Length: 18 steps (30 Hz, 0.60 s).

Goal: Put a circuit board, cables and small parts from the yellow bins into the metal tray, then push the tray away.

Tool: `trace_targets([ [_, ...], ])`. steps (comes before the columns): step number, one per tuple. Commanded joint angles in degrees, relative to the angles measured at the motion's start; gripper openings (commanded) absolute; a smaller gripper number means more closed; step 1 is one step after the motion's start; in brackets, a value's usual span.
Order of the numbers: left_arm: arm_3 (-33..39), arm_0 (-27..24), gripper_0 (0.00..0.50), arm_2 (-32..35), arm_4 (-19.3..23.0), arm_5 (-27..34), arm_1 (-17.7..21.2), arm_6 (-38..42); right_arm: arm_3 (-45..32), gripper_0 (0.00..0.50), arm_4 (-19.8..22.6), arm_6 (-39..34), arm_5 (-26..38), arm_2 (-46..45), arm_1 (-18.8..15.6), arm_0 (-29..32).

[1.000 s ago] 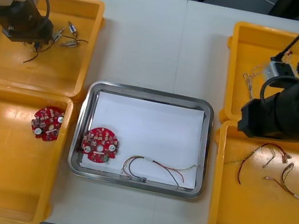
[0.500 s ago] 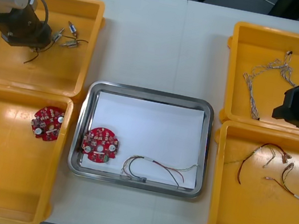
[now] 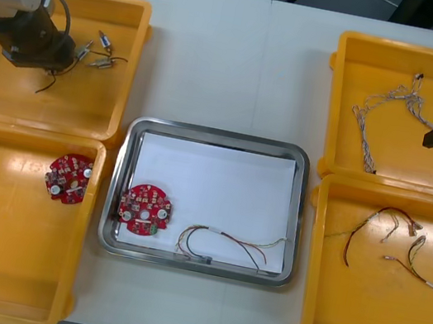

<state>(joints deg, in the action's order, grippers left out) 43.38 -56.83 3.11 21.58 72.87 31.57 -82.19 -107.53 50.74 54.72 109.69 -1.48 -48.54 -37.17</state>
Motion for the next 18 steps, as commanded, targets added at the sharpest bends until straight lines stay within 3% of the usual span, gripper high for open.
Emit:
trace_targets([
  [1, 6.5, 0.4, 0.0, 2.6, 0.7, 6.5, 0.2, -6.2, 3.8, 0.5, -2.3, 5.3, -1.9, 1.7, -0.4, -5.0],
  [14, 23.1, 0.5, 0.0, 3.7, 0.7, 29.4, 3.0, -3.8, 21.7, 0.5, -7.3, 8.0, -11.1, 8.9, 5.0, -14.0],
  [18, 28.9, 1.5, 0.0, 4.3, 1.0, 35.2, 3.5, -3.0, 26.8, 0.5, -9.3, 13.1, -14.5, 8.9, 7.3, -15.5],
])
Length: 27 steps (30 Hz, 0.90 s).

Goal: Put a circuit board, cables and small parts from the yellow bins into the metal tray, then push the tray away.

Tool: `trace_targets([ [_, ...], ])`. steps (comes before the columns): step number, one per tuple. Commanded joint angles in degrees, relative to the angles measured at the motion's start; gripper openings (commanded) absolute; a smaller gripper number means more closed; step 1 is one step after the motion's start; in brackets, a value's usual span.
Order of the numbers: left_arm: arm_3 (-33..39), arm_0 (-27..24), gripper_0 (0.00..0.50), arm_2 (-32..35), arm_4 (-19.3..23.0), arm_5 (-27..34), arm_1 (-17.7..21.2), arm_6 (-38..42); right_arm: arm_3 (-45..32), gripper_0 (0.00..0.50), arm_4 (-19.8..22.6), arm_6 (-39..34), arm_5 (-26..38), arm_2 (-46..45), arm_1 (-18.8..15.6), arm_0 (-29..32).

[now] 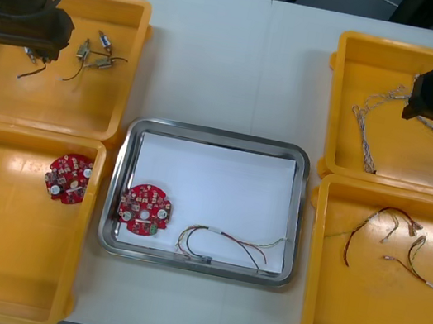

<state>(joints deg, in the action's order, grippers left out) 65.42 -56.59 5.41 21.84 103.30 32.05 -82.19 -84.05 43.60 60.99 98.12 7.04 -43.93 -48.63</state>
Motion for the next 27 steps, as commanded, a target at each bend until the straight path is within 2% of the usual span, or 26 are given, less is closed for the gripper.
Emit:
trace_targets([
  [1, 7.8, 1.7, 0.0, 2.1, 0.8, 5.5, 3.1, -2.8, 4.1, 0.5, -2.4, 7.6, -3.4, 0.3, 3.0, -4.1],
  [7, 18.5, 4.1, 0.0, 2.9, 2.1, 6.7, 4.2, -1.0, 10.1, 0.5, -3.2, 13.7, -8.2, 0.3, 5.6, -4.5],
  [14, 28.2, 6.5, 0.0, 4.2, 3.6, 6.7, 4.4, 0.9, 13.3, 0.5, -4.3, 16.8, -10.8, 1.8, 7.4, -4.5],
  [19, 35.2, 10.7, 0.0, 4.2, 9.9, 6.7, 4.7, 8.4, 14.7, 0.5, -6.6, 16.7, -12.6, 3.8, 8.4, -4.5],
  [23, 38.6, 12.4, 0.0, 4.2, 12.8, 6.7, 4.7, 10.7, 16.3, 0.5, -6.9, 16.8, -13.6, 3.8, 9.1, -4.4],
  [27, 44.5, 15.5, 0.0, 3.8, 18.9, 6.7, 4.7, 15.8, 18.4, 0.5, -7.3, 17.2, -15.5, 4.4, 10.1, -4.4],
])
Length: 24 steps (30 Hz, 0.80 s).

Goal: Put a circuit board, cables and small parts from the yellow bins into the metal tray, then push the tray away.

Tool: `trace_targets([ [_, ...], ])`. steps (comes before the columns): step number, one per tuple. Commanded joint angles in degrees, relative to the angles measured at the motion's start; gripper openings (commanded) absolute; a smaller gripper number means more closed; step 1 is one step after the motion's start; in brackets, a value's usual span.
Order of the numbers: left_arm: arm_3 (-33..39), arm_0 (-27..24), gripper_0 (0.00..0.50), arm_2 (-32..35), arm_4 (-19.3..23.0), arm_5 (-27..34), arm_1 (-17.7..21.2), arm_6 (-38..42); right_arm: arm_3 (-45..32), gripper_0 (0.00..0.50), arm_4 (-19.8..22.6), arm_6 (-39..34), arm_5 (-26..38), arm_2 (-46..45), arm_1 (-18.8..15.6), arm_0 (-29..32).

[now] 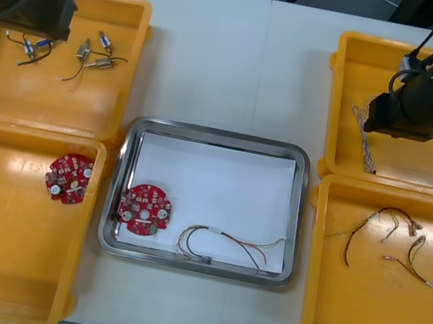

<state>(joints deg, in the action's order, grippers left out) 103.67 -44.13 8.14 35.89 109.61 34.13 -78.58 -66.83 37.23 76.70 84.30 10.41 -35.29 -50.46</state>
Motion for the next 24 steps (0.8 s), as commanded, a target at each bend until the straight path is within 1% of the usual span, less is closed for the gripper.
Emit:
trace_targets([
  [1, 7.6, 3.8, 0.0, 0.6, 6.4, 0.4, 2.6, 13.8, 1.3, 0.5, -1.2, 1.5, -2.1, 1.7, 1.6, -2.5],
  [2, 9.1, 4.5, 0.0, -0.1, 7.7, 0.4, 2.8, 15.7, 1.3, 0.5, -1.5, 1.5, -2.6, 2.3, 1.6, -2.5],
  [3, 9.1, 4.5, 0.0, -0.1, 7.7, 0.4, 2.8, 15.7, 1.3, 0.5, -1.5, 1.5, -2.6, 2.3, 1.6, -2.5],
  [4, 11.6, 5.5, 0.0, -1.7, 9.3, 0.4, 3.0, 19.2, 1.4, 0.5, -1.9, 1.5, -3.1, 2.8, 1.9, -2.3],
  [6, 12.4, 5.6, 0.0, -2.4, 10.0, 0.4, 3.1, 20.7, 1.6, 0.5, -2.1, 1.5, -3.3, 2.9, 2.1, -2.2],
  [7, 14.3, 6.1, 0.0, -3.9, 11.6, 0.4, 3.1, 24.1, 2.1, 0.5, -1.9, 1.6, -3.7, 2.9, 2.3, -1.8],
  [9, 16.0, 6.3, 0.0, -5.9, 13.7, 0.4, 3.3, 28.2, 2.3, 0.5, -1.9, 1.7, -4.7, 3.1, 2.5, -1.5],
  [12, 17.4, 6.3, 0.0, -8.7, 15.7, 0.4, 3.8, 33.0, 2.3, 0.5, -1.9, 1.8, -5.8, 4.0, 2.5, -1.0],
  [14, 17.9, 6.3, 0.0, -10.6, 16.1, 0.4, 4.0, 34.7, 2.3, 0.5, -1.9, 1.8, -6.3, 4.3, 2.5, -0.7],
  [18, 18.1, 6.2, 0.0, -16.8, 16.0, 0.4, 5.1, 39.8, 2.3, 0.5, -1.9, 1.9, -7.0, 4.7, 2.7, 0.1],
  [19, 18.1, 6.2, 0.0, -16.8, 16.0, 0.4, 5.1, 39.8, 2.3, 0.5, -1.9, 1.9, -7.0, 4.7, 2.7, 0.1],
  [20, 18.1, 6.1, 0.0, -19.1, 15.5, 0.4, 5.2, 41.4, 2.3, 0.5, -1.9, 2.0, -7.2, 4.8, 2.7, 0.4],
  [24, 17.1, 4.7, 0.0, -23.9, 15.0, 0.4, 5.3, 43.4, 2.3, 0.5, -1.8, 2.1, -7.4, 4.8, 2.8, 1.2],
])
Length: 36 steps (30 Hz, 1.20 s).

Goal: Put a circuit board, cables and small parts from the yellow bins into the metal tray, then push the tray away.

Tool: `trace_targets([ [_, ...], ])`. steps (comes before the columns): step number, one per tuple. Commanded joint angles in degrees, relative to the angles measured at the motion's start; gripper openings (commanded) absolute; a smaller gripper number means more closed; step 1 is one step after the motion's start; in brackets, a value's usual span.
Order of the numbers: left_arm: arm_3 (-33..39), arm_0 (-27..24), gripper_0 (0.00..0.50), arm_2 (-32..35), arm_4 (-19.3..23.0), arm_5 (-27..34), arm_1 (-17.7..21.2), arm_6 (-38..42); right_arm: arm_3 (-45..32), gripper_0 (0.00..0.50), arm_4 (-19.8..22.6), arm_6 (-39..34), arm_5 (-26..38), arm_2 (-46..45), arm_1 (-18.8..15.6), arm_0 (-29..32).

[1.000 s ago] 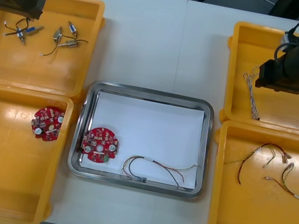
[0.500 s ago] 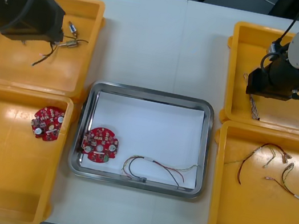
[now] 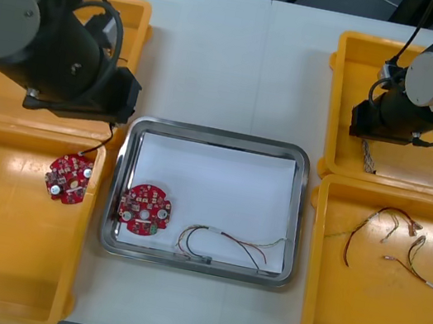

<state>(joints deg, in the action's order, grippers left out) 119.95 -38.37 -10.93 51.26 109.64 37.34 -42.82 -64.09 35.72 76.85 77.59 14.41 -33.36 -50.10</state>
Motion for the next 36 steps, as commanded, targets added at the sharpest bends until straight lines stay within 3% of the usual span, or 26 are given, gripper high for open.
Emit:
trace_targets([
  [1, 0.6, -1.4, 0.0, -5.2, -0.4, 0.4, 2.0, 7.9, -0.4, 0.5, -0.4, 2.0, -0.8, 0.8, 0.7, 1.1],
  [7, -1.2, -2.9, 0.0, -9.0, -0.5, 0.4, 1.9, 9.7, -0.4, 0.5, -0.7, 2.2, -0.9, 0.9, 0.7, 1.7],
  [15, -7.4, -6.5, 0.0, -15.1, -3.7, -1.6, 0.7, 11.4, -0.4, 0.5, -1.1, 2.2, -1.5, 1.2, 0.7, 2.6],
  [16, -9.5, -7.5, 0.0, -16.5, -4.5, -3.3, 0.1, 11.4, -0.4, 0.479, -1.1, 2.2, -1.5, 1.2, 0.7, 2.6],
  [17, -10.0, -7.8, 0.0, -16.8, -4.8, -3.8, -0.2, 11.4, -0.4, 0.424, -1.1, 2.2, -1.5, 1.2, 0.7, 2.5],
  [19, -12.5, -8.9, 0.0, -18.0, -6.0, -5.8, -1.2, 11.2, -0.4, 0.097, -1.1, 2.2, -1.5, 1.2, 0.7, 2.5],
  [21, -14.0, -9.6, 0.0, -18.5, -6.8, -7.0, -2.1, 11.0, -0.4, 0.011, -1.1, 2.2, -1.5, 1.2, 0.7, 2.6],
  [28, -19.0, -11.6, 0.0, -19.9, -9.0, -9.7, -5.0, 9.6, -2.0, 0.0, -0.9, 4.0, -1.7, 1.2, -0.3, 2.5],
  [36, -20.9, -11.5, 0.0, -22.0, -10.9, -11.4, -5.3, 7.3, -8.3, 0.0, -0.7, 6.1, -0.3, 1.0, -3.4, 2.5],
])
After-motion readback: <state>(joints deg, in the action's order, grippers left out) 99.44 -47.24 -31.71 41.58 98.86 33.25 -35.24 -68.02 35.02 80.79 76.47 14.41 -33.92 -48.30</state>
